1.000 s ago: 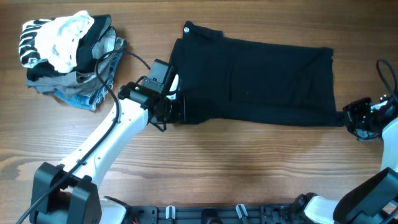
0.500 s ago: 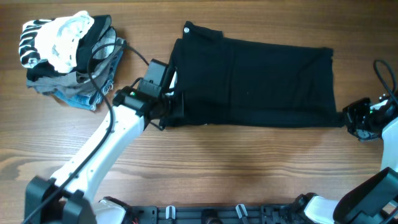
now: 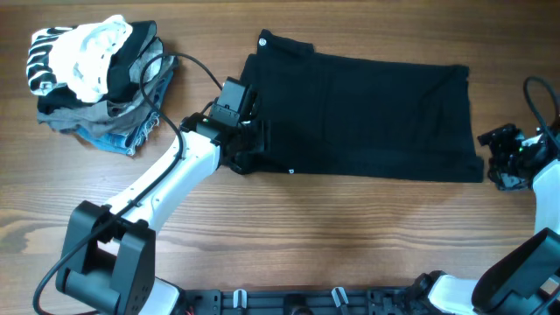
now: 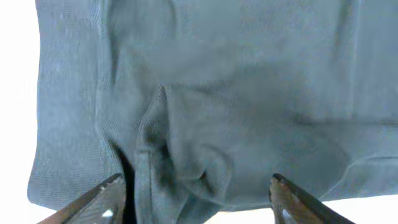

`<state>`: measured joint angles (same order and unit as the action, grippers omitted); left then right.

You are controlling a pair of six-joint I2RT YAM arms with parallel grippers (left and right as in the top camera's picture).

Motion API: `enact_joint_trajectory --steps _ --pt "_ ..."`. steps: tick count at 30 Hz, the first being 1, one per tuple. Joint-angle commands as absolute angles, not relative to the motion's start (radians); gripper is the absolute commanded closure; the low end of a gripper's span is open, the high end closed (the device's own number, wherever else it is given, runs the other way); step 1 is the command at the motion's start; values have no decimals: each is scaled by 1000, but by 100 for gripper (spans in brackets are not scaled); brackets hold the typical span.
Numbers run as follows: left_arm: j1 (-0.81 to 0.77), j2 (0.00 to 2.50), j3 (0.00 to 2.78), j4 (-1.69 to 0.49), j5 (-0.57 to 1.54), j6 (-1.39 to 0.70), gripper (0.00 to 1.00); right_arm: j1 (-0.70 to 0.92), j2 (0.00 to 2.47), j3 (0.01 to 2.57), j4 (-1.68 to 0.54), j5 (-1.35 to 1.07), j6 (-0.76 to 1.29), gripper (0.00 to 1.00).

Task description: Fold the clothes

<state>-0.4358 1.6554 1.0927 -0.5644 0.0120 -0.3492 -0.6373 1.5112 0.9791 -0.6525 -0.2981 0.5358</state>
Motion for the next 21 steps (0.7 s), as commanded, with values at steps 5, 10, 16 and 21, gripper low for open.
enact_joint_trajectory --steps 5,10,16,21 --pt "-437 1645 1094 -599 312 -260 36 -571 1521 974 -703 -580 247 35" --pt "-391 1598 1320 -625 285 -131 22 -464 1522 1174 -691 -567 221 32" --pt "-250 1829 1507 -474 220 -88 12 -381 1557 1327 -695 -467 265 27" --pt "-242 2140 1507 -36 223 -81 6 -377 1561 1327 -799 -466 262 25"
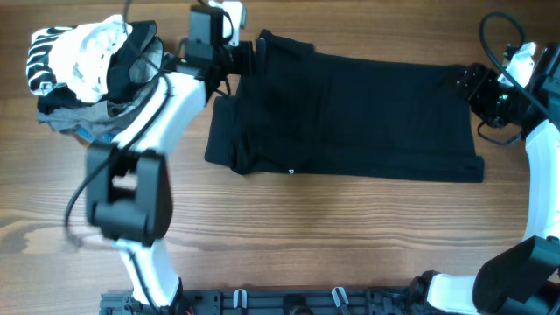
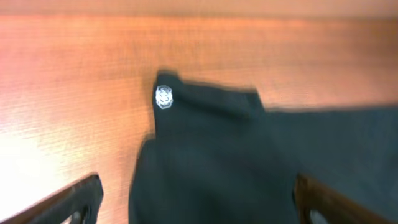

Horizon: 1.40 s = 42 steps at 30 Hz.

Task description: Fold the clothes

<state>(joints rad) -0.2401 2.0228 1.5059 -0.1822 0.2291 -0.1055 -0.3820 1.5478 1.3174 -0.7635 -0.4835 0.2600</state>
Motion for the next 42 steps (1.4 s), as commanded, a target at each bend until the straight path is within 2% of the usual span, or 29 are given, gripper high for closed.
enact_joint_trajectory --steps 1,5,9,11,12,13,15,17,22,24,27,29,31,34,35,36,38,40,42 --pt "-242 2186 1507 38 223 -81 7 -377 1561 1327 -810 -466 262 25" --pt "-242 2340 1507 268 223 -82 21 -377 1561 1327 -849 -432 262 24" --pt "-255 2402 1507 307 261 -82 31 -377 1561 1327 -851 -421 262 24" --pt "-271 2416 1507 276 326 -82 44 -377 1561 1327 -854 -422 265 24" --pt "-274 2416 1507 261 361 -82 51 -377 1561 1327 -856 -421 265 24" --pt "-279 2412 1507 254 483 -83 73 -377 1561 1327 -862 -421 262 24" --pt "-275 2389 1507 246 619 -93 96 -377 1561 1327 -864 -414 262 24" --pt "-253 2295 1508 142 572 -122 96 -377 1561 1327 -863 -386 262 25" --pt "-196 1962 1507 -196 261 -107 96 -377 1572 1327 -764 -244 262 25" --pt "-193 1895 1507 -254 241 -107 96 -377 1596 1327 -695 -219 260 25" --pt "-194 1847 1507 -327 242 -108 96 -377 1733 1327 -455 -160 213 28" --pt "-195 1847 1507 -350 241 -108 96 -377 1804 1327 -395 -186 216 29" --pt "-195 1847 1507 -378 232 -108 90 -370 1911 1327 -464 -289 244 29" --pt "-194 1847 1507 -384 206 -108 78 -371 1992 1327 -665 -302 256 28" --pt "-194 1847 1507 -384 203 -108 54 -371 1993 1327 -702 -322 238 26" --pt "-194 1847 1507 -387 204 -108 18 -371 1989 1327 -764 -338 254 22" --pt "-194 1826 1507 -466 204 -108 7 -370 1990 1318 -886 -305 316 15" --pt "-194 1801 1507 -633 203 -108 0 -371 1990 1291 -909 -253 318 14" --pt "-194 1810 1503 -846 163 -109 0 -373 1990 1249 -879 -262 317 14"
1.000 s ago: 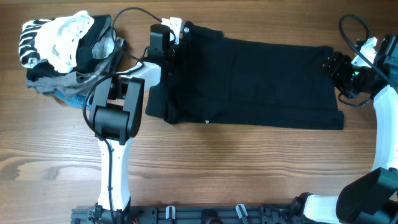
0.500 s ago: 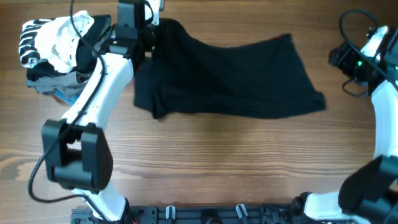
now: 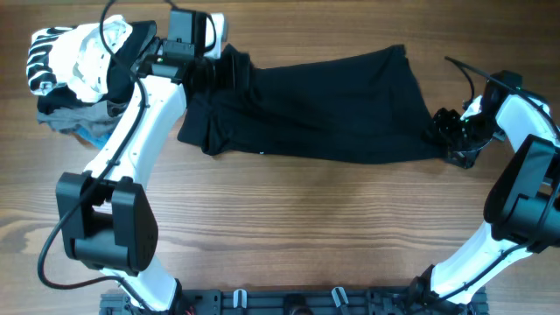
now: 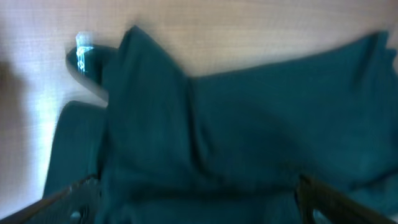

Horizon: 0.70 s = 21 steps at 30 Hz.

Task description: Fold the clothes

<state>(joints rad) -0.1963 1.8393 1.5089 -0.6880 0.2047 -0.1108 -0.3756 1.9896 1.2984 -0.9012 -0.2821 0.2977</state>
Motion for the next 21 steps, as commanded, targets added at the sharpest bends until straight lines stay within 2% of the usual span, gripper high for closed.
enact_joint_trajectory --steps 1,3,6,9,11,12,13,14,15,19,21 --pt "-194 1821 1494 -931 159 -113 0 -373 1990 1236 -858 -283 305 14" --pt "-191 1840 1414 -1011 158 -130 0 -373 1990 1227 -845 -348 256 13" --pt "-158 1840 1284 -915 160 -196 0 -373 1990 1227 -846 -398 208 14" --pt "-129 1850 1093 -585 183 -198 0 -373 1990 1227 -865 -447 182 15" --pt "-129 1855 1039 -484 215 -199 1 -373 1990 1227 -873 -447 174 15" --pt "-129 1855 1023 -463 231 -199 12 -373 1990 1227 -878 -455 159 15" --pt "-129 1855 1020 -478 235 -199 31 -373 1990 1227 -886 -458 156 15" --pt "-127 1855 1020 -521 234 -198 76 -373 1990 1227 -895 -458 157 16" --pt "-117 1853 1023 -583 234 -199 96 -373 1990 1227 -905 -458 156 16" --pt "-10 1783 1034 -846 197 -199 96 -368 1990 1218 -953 -503 126 15" --pt "26 1736 1034 -881 197 -190 96 -348 1990 1195 -935 -532 123 15"
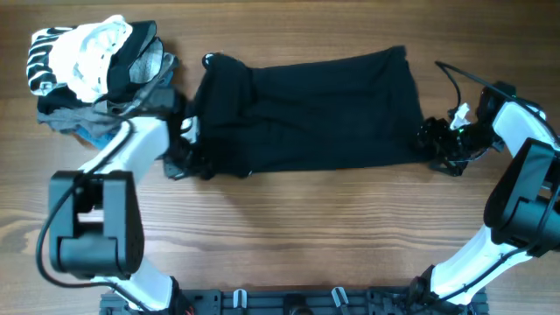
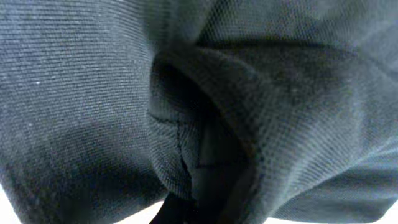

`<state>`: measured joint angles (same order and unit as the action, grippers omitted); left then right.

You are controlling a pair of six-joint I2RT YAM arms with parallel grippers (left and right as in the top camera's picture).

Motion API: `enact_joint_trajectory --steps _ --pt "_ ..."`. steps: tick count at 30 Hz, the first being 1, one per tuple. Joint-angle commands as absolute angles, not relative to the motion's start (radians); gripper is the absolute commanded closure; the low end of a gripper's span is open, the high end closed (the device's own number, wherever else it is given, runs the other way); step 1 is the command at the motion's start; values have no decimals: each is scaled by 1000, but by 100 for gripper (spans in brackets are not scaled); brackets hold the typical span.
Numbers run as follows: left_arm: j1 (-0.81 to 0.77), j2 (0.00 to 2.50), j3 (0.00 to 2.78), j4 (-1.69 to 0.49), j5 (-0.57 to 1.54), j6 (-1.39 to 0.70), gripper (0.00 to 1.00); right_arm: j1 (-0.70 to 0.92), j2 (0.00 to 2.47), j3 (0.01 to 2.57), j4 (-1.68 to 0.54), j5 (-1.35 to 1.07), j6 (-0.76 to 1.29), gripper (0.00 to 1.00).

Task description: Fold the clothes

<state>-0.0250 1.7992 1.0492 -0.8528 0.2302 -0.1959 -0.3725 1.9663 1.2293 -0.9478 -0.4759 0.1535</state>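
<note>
A black garment [image 1: 306, 109] lies spread across the middle of the wooden table [image 1: 289, 236], with a small white label at its far left corner. My left gripper [image 1: 186, 157] is at the garment's near left corner, shut on a bunched fold of the cloth. In the left wrist view the dark knit fabric [image 2: 93, 93] fills the frame and puckers into the jaws, which it hides. My right gripper [image 1: 430, 143] sits at the garment's near right edge, shut on the hem as far as the overhead shows.
A pile of other clothes [image 1: 87, 70], white, grey and blue, lies at the far left corner, just behind my left arm. Cables trail from both arms. Bare wood lies in front of the garment.
My left gripper was at the garment's far left corner and is now at its near left corner, shut on cloth. The garment's right edge and my right gripper have shifted slightly left.
First both grippers were at the near corners of a wide flat garment, the left open over the cloth. Then both stood at the far corners. Later the garment lay shifted left and narrower, right gripper at its near right. Now both grippers hold the near corners.
</note>
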Motion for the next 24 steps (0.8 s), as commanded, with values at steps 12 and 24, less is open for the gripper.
enact_joint_trajectory --steps 12,24 --pt "25 1675 1034 -1093 200 -188 96 -486 1703 1183 -1146 -153 314 80" --pt "17 1650 1345 -1220 252 -170 35 -491 1585 1184 -1018 -430 153 32"
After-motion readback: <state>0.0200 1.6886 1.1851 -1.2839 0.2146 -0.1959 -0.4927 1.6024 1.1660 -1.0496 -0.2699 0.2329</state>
